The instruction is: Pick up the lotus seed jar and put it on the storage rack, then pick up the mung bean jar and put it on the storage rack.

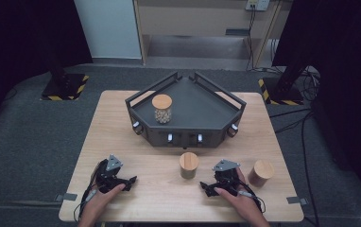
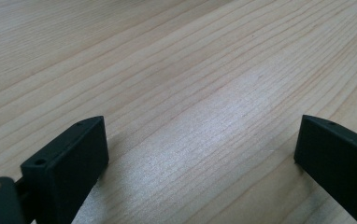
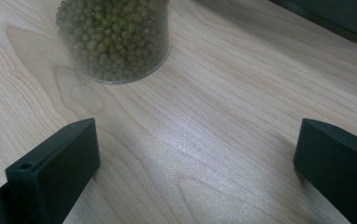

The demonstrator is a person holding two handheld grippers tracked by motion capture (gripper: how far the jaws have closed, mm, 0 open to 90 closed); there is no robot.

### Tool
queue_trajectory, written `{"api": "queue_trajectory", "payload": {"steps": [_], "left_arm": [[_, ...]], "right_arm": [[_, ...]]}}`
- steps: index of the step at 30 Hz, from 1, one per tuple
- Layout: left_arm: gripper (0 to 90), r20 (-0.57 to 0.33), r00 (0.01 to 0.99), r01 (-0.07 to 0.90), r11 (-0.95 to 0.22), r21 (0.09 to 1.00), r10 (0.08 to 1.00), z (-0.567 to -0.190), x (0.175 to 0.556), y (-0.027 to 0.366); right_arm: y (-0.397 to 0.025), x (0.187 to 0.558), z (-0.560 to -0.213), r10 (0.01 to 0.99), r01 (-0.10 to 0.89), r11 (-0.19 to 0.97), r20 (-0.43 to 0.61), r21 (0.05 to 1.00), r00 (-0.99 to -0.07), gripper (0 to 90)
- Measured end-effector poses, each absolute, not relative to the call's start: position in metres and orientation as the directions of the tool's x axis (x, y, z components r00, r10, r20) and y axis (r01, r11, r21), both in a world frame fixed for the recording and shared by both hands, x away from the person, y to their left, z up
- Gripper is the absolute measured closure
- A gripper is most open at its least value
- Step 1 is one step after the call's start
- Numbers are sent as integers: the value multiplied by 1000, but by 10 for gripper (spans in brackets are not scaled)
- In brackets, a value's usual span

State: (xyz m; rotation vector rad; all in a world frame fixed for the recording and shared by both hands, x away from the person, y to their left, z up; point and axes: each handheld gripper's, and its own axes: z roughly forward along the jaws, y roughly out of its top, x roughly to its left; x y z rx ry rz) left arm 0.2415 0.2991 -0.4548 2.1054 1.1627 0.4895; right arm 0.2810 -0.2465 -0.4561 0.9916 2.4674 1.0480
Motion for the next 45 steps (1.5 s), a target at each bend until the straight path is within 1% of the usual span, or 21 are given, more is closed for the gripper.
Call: {"api": "queue_trajectory", "payload": {"steps": [5,8,12,22,31,45], "left_arm": [[15,3,530,595,-374,711,848,-455,241,299],[15,2,530,595,-374,711,848,-455,242,299],[11,-3,534,596,-374,711,845,-455,243,300],[11,-3,534,596,-374,711,845,-455,243,300],[10,-3,534,596,-374,711,845,-455,243,300],[11,-3,534,596,-374,711,845,-455,243,300]], "right_arm": [[-248,282,-456,687,485,500,12,718,-727,12],[-247,283,-452,685,488,507,12,710,-728,34],[-249,281,-445,692,491,480,30,727,-721,31],[-236,286,-420,670,475,528,-2,704,-742,34],[-226,292,-406,647,459,542,-1,704,-763,37],[-207,298,-405,616,435,576,-18,692,-788,38]]}}
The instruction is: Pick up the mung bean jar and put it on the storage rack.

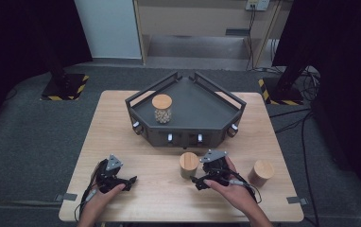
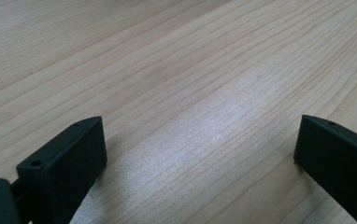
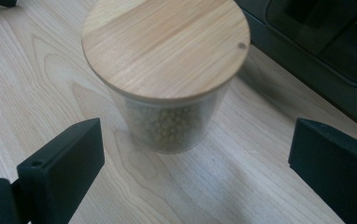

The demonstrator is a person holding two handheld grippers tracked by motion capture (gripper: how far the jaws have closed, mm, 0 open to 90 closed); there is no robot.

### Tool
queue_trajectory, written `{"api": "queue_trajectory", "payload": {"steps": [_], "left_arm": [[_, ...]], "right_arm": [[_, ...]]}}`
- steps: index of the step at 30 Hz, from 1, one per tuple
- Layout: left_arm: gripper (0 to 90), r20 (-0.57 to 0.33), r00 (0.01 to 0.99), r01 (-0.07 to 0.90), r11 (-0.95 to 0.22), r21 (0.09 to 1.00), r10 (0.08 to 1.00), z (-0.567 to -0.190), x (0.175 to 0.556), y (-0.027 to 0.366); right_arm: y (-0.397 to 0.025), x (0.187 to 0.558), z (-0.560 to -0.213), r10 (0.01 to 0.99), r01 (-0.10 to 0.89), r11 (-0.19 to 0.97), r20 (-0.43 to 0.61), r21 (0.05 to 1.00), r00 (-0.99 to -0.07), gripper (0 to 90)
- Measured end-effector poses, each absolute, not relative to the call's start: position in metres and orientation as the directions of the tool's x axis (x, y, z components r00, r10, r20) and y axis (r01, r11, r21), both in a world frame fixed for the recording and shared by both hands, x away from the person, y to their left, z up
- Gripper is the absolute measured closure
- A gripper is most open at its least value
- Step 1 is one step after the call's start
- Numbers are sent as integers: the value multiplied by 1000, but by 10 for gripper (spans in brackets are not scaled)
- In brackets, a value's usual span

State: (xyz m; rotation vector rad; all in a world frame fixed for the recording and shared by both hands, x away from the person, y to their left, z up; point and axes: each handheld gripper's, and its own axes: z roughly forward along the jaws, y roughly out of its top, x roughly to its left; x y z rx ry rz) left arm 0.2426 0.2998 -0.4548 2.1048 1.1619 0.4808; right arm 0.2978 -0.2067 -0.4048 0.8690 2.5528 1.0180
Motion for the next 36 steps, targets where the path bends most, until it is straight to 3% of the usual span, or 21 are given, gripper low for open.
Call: {"api": "queue_trajectory", "payload": {"steps": [36], "left_arm": [[10,-3,534,596,-374,711,845,-455,243,300]], "right_arm": [[-178,315,-408,608,441,590,-13,676,-794,38]]}}
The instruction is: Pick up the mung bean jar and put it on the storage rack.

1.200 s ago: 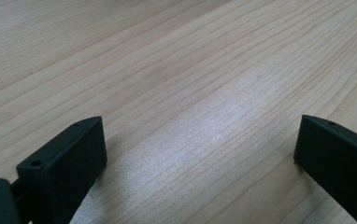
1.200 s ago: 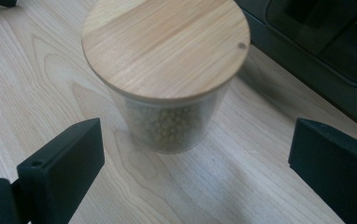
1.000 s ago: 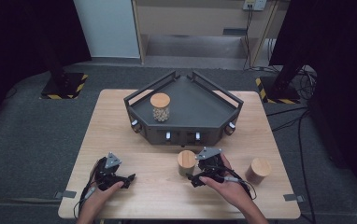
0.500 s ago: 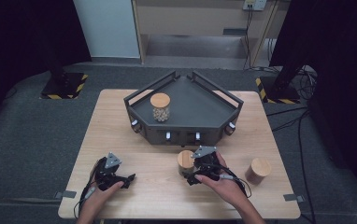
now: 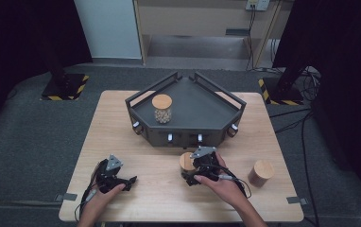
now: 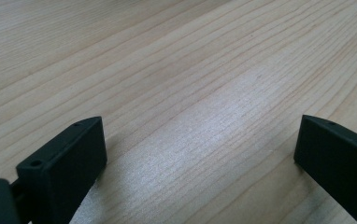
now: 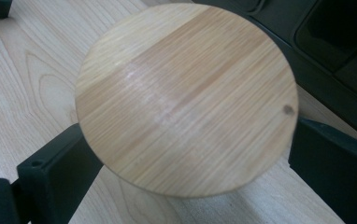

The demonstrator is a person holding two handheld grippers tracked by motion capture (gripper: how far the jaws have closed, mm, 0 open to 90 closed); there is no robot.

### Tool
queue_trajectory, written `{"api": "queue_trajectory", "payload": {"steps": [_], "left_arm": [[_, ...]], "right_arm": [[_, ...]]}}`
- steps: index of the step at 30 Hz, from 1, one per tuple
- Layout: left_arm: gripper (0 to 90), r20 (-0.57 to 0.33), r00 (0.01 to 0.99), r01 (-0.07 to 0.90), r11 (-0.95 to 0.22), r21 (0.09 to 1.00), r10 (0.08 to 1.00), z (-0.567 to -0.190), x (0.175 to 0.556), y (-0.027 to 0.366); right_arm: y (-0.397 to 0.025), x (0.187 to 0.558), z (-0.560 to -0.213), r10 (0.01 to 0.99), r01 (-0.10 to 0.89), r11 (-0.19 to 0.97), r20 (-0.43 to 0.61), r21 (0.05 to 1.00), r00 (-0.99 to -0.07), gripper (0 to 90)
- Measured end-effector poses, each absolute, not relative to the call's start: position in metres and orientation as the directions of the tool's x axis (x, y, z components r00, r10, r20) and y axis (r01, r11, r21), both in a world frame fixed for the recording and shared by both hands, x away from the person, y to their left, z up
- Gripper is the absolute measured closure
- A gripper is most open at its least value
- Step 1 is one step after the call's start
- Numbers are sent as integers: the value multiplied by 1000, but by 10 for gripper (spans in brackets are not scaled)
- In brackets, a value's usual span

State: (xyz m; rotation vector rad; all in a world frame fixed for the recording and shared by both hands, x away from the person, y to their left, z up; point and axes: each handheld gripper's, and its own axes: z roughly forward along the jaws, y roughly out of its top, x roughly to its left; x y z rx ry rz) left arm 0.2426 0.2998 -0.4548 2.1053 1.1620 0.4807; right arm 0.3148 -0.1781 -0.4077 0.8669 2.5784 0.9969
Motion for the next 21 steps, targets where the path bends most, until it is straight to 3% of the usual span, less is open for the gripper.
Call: {"api": "queue_trajectory", "payload": {"steps": [21], "left_arm": [[10,-3,534,596,-374,711,845,-455,243,300]], "right_arm": [[-168,318,-410,594,435,603,-13,669,-804,86]]}}
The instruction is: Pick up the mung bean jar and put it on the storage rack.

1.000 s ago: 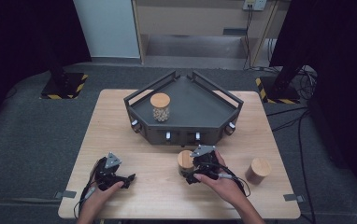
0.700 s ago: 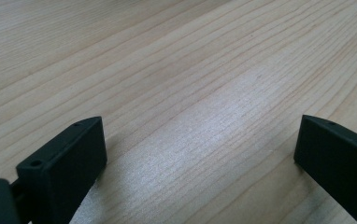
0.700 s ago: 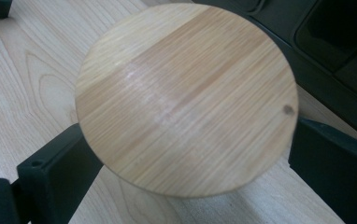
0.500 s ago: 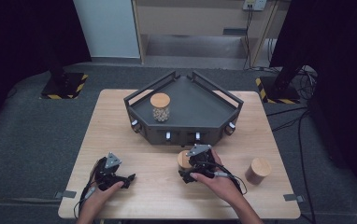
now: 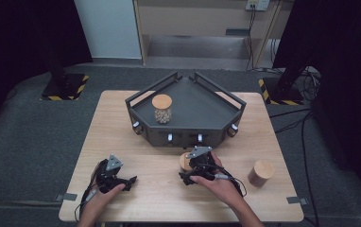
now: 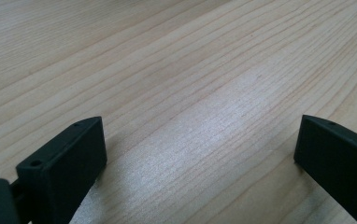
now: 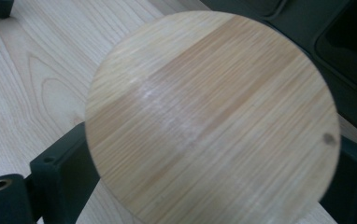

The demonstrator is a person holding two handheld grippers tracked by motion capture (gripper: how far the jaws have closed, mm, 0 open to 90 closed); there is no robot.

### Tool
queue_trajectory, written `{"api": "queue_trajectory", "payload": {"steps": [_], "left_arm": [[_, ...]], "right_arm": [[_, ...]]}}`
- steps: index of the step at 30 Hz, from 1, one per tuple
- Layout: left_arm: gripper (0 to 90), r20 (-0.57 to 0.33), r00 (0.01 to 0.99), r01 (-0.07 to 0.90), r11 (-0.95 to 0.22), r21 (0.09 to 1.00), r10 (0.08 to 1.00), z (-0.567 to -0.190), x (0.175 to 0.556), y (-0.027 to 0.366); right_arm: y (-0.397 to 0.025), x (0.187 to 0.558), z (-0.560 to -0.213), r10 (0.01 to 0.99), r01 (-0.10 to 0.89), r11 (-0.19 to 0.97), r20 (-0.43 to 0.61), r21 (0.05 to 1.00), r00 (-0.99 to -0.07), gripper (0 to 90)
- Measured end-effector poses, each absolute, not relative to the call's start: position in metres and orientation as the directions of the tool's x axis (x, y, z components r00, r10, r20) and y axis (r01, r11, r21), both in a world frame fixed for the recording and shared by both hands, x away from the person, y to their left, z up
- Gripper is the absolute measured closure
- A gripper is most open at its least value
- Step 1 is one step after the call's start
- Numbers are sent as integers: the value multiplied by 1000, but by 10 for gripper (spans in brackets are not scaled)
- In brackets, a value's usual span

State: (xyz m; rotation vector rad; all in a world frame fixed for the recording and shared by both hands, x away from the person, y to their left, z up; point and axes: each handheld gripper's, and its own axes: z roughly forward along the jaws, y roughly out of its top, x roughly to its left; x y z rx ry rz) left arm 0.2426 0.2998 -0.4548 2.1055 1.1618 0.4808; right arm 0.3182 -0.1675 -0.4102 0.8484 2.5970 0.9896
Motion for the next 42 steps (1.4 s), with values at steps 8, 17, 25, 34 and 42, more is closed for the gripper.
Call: {"api": "queue_trajectory", "payload": {"steps": [8,17,25,34,42], "left_arm": [[9,-3,534,596,-374,710,845,-455,243,300],[9,-3,534,596,-374,711,845,-455,243,300],[9,-3,534,596,-374,710,845,-455,243,300],[9,-3,535,596,-375,710,845,-455,243,300],[9,-3,534,596,-374,710,845,-455,243,300]], "right_arm": [[-163,317,-411,587,424,612,-24,668,-809,169],[-167,316,-410,607,440,588,-12,679,-794,257],[-172,311,-401,608,434,583,-14,686,-794,257],[-177,306,-382,613,425,582,-30,694,-789,257],[-181,305,-369,616,422,583,-39,694,-787,257]]}}
